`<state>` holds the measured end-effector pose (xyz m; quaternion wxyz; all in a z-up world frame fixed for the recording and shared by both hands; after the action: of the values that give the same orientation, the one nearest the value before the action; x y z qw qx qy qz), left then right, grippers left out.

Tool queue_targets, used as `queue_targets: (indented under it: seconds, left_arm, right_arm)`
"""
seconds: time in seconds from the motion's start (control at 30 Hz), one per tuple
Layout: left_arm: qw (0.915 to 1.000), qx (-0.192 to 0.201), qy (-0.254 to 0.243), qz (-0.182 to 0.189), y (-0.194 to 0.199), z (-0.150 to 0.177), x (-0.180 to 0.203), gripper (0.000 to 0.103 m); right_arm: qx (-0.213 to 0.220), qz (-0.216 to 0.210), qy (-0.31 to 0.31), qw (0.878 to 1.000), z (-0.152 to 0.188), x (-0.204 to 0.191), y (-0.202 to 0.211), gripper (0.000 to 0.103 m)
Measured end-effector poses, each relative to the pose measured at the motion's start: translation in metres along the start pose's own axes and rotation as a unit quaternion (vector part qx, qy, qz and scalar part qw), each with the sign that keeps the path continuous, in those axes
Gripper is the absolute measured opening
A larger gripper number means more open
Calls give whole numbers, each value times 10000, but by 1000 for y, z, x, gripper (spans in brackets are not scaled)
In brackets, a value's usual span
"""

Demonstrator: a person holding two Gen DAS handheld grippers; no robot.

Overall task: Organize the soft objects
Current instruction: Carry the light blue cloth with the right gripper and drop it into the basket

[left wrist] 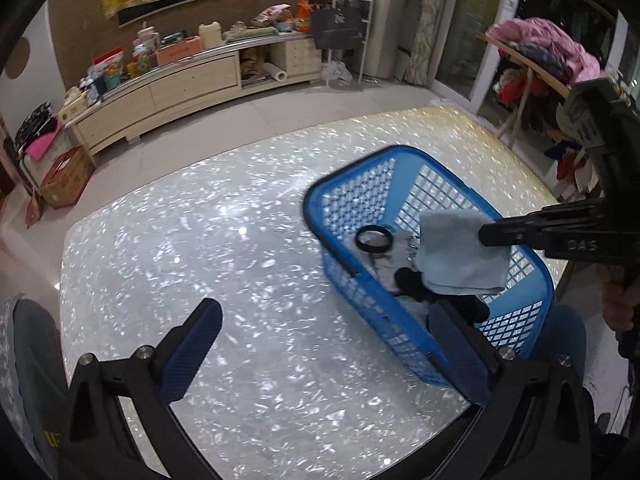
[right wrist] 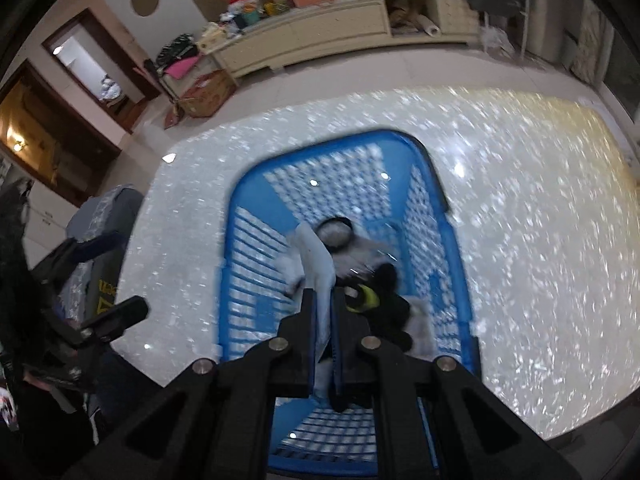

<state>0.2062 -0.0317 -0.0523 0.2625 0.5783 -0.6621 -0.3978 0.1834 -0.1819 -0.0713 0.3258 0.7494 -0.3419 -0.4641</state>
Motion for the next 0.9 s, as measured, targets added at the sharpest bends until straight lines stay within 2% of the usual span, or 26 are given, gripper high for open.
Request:
queue_targets:
  seconds: [0.17,0.47,0.5,0.63,0.7,0.8,0.9]
  left_arm:
    - [9997,-163,-176,-6,-16,5,19,103]
    - [9994,-289,-196,28,-32,12,27,103]
    - [9995,-264,-191,13,-32,13,27,103]
    - [9996,-244,-70,109,-32,19,26,103]
    - [9998,-177,-11,131,-29,20,24,103]
    - [9999,-57,108,53,-23,21,18,103]
    - [9995,93,279,70,-14,21,13,103]
  right_arm:
    - [-159,188,-6,9997,15,23,-16,6]
    - [-77,517,337,9981,20,20,-18,8]
    - [-69,554,363,9978,21,20,-18,11]
    - [88,808,473,9956,24,22,-15,35]
    - [165,831,480,9952,25,24,-13,43]
    - [341,961,542,9933,28,24,-4,49]
    - [579,1022,548,9916,30,20,5,67]
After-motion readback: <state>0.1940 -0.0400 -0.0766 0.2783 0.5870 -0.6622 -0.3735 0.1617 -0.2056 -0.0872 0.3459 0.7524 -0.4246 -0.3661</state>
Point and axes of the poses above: each gripper's, at about its wrist camera, not at the fingertips, and y roughly against the way its jaws point, x to its right, z to its underside, the point moved 7 cm from there along -y, roughly the way its jaws point, and after that the axes turned 12 degrees about -z, right-handed, at the moved point
